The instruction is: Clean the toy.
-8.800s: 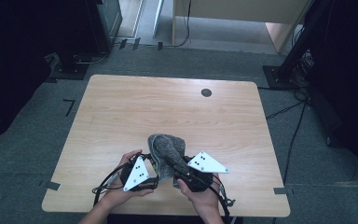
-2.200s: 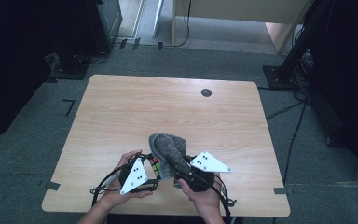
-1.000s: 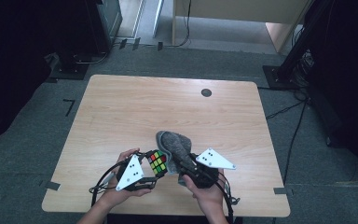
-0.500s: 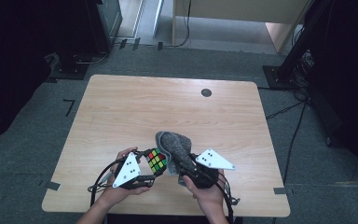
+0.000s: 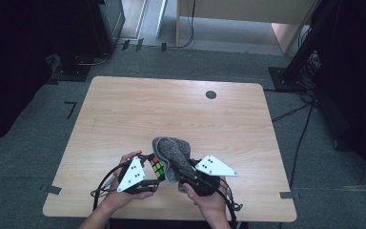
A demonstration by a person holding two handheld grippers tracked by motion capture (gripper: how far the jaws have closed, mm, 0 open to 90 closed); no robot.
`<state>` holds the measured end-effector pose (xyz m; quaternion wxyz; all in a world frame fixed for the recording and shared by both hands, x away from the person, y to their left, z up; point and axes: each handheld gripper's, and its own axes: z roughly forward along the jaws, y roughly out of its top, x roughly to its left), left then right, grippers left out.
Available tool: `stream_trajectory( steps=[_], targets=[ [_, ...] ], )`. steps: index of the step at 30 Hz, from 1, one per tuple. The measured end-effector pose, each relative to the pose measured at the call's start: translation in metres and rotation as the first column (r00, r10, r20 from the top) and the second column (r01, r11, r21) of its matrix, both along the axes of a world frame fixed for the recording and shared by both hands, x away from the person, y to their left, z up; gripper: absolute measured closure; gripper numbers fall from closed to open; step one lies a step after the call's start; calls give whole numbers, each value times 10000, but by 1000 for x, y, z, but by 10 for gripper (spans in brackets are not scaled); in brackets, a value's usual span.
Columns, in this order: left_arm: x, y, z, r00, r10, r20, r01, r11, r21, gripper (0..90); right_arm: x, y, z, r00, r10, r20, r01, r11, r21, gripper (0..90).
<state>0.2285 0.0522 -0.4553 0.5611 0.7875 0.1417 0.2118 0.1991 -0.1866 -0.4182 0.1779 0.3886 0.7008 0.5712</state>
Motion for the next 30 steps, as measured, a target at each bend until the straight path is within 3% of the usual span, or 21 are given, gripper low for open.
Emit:
stream_trajectory(
  steps=[2, 5, 7, 9, 11, 13, 17, 19, 22, 24, 25, 27, 28, 30],
  targets=[
    [2, 3, 1, 9999, -95, -89, 92, 9994, -322, 343, 5, -8, -4, 9987, -476, -185, 473, 9987, -178, 656],
    [6, 12, 3, 9980, -379, -510, 312, 9913, -1277, 343, 11, -20, -5, 9947, -821, -623, 837, 9962, 224, 660],
    [12, 21, 5, 9930, -587, -1028, 351, 9754, -2177, 343, 13, -27, -5, 9924, -988, -739, 1025, 9936, 481, 663],
    [17, 27, 5, 9851, -895, -1470, 441, 9569, -2871, 343, 13, -29, -5, 9946, -664, -801, 741, 9924, 980, 668],
    [18, 29, 4, 9778, -1199, -1719, 567, 9410, -3336, 343, 13, -26, -5, 9971, -6, -761, 120, 9886, 1499, 673],
    [18, 28, 5, 9744, -1367, -1785, 657, 9324, -3554, 343, 12, -20, -7, 9960, 367, -818, -234, 9872, 1577, 680],
    [17, 28, 5, 9717, -1535, -1796, 790, 9275, -3653, 343, 12, -11, -16, 9908, 864, -1039, -661, 9805, 1852, 698],
    [18, 30, 6, 9700, -1577, -1848, 781, 9228, -3772, 343, 12, -7, -20, 9891, 971, -1110, -770, 9819, 1729, 701],
    [19, 33, 8, 9709, -1531, -1843, 709, 9182, -3896, 343, 16, -2, -26, 9802, 1372, -1431, -1211, 9859, 1154, 700],
    [19, 33, 8, 9719, -1467, -1841, 652, 9192, -3884, 343, 17, 1, -28, 9801, 1253, -1541, -1178, 9914, 569, 699],
    [20, 34, 8, 9726, -1427, -1838, 624, 9209, -3849, 343, 17, 0, -27, 9816, 1163, -1515, -1092, 9925, 544, 700],
    [20, 34, 7, 9721, -1411, -1876, 610, 9236, -3785, 343, 16, -5, -23, 9866, 945, -1328, -838, 9929, 842, 701],
    [20, 33, 7, 9719, -1401, -1892, 608, 9258, -3731, 343, 15, -11, -18, 9916, 765, -1043, -634, 9902, 1240, 702],
    [20, 31, 6, 9713, -1430, -1900, 658, 9295, -3629, 343, 11, -19, -11, 9957, 704, -595, -566, 9765, 2078, 702]
  ],
)
